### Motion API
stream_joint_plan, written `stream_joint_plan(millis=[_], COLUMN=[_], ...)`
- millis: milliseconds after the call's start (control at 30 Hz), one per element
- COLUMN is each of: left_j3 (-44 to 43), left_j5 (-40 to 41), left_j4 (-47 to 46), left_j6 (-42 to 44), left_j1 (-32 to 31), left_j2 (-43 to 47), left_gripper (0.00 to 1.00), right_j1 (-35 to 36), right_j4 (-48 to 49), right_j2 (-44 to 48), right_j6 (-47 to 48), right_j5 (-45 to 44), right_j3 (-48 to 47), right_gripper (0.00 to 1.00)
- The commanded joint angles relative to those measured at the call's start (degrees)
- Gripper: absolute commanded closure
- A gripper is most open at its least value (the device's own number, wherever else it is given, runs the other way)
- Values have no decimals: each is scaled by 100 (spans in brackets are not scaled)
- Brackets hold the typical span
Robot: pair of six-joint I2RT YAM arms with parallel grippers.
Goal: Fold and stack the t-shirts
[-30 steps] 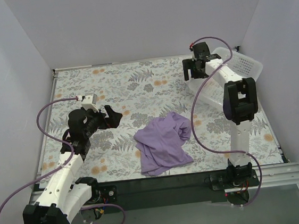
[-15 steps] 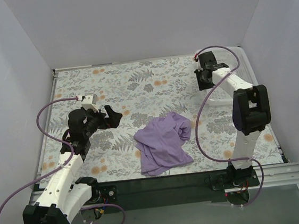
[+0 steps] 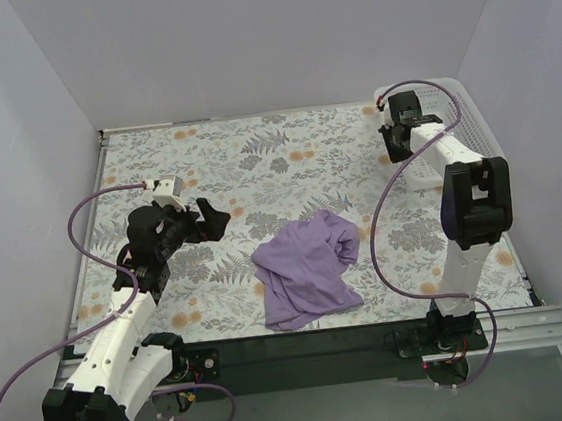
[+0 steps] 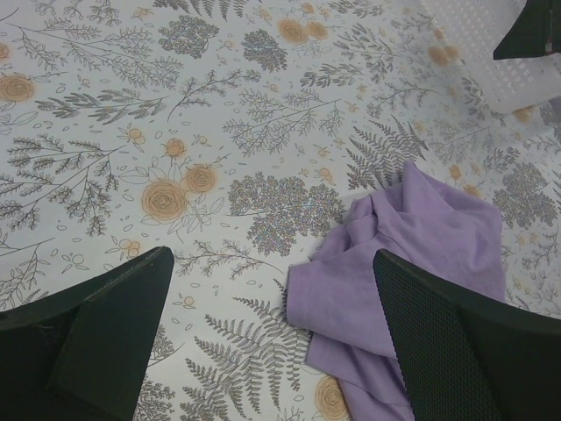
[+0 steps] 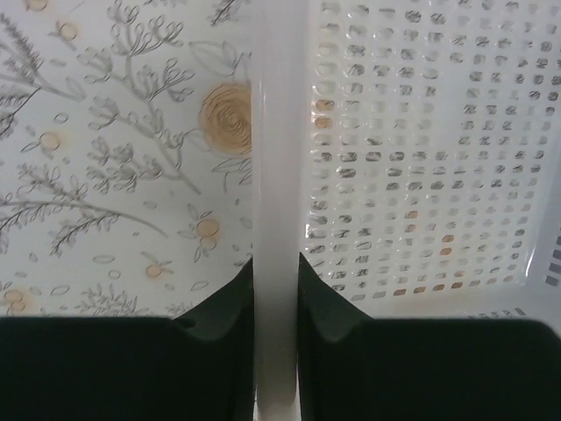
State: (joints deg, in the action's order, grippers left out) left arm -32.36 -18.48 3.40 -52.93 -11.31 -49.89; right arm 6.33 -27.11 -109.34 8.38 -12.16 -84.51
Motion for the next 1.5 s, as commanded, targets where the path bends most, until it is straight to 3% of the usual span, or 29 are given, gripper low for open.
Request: stream_joint_plan(millis=[0,67,167,267,300,333,367,533,633,767,800,867,933,967,1067,1267,1467], left_j3=[-104,-104,-104,-113,-95,-86,-95,-104,-112,-717,-797,-938,-1018,-1018,-1114,-1711,-2335], left_j5=[-33,-50,-42,-24,-33,-68,-103,-725,-1377,-1150,-914,-588,85,421,1460,2426,2709], left_j4=[-32,-32,-23,-32,-50,-50,-76,-120,-173,705,837,1197,1356,1470,1699,1778,1778], left_j6=[37,54,37,-33,-68,-147,-183,-104,-191,-244,-445,-788,-1341,-1517,-2141,-2459,-2328], left_j1=[-29,-29,-29,-29,-29,-29,-29,-29,-134,-1308,-1547,-2213,-2681,-3153,-3666,-3843,-3887], left_j2=[85,76,41,-12,-56,-73,-100,-153,-257,-767,-968,-1154,-1365,-1427,-1769,-2648,-3676], left_gripper=[2,2,2,2,2,2,2,4,10,25,28,33,41,41,41,43,49], right_j1=[-44,-53,-44,-44,-35,-35,-35,96,176,167,176,176,167,132,36,-386,-518], right_j4=[136,145,145,145,145,171,206,303,233,268,111,48,39,48,127,461,470], right_j2=[-341,-526,-650,-580,-388,-247,-80,1273,2239,3496,3838,4086,4376,4464,4728,5264,5151], right_j6=[6,6,145,400,645,769,1092,1973,2448,2922,3002,2951,2862,2897,2863,2844,2836], right_j5=[-277,-409,-567,-577,-420,-253,-51,1214,2750,5526,6663,7296,7378,7299,6965,7413,7316], right_j3=[-670,-838,-1023,-1059,-1041,-1006,-876,-409,284,1742,2006,2640,3000,3358,3993,4759,4742], right_gripper=[76,75,65,42,26,19,2,2,2,2,2,2,4,5,7,7,7])
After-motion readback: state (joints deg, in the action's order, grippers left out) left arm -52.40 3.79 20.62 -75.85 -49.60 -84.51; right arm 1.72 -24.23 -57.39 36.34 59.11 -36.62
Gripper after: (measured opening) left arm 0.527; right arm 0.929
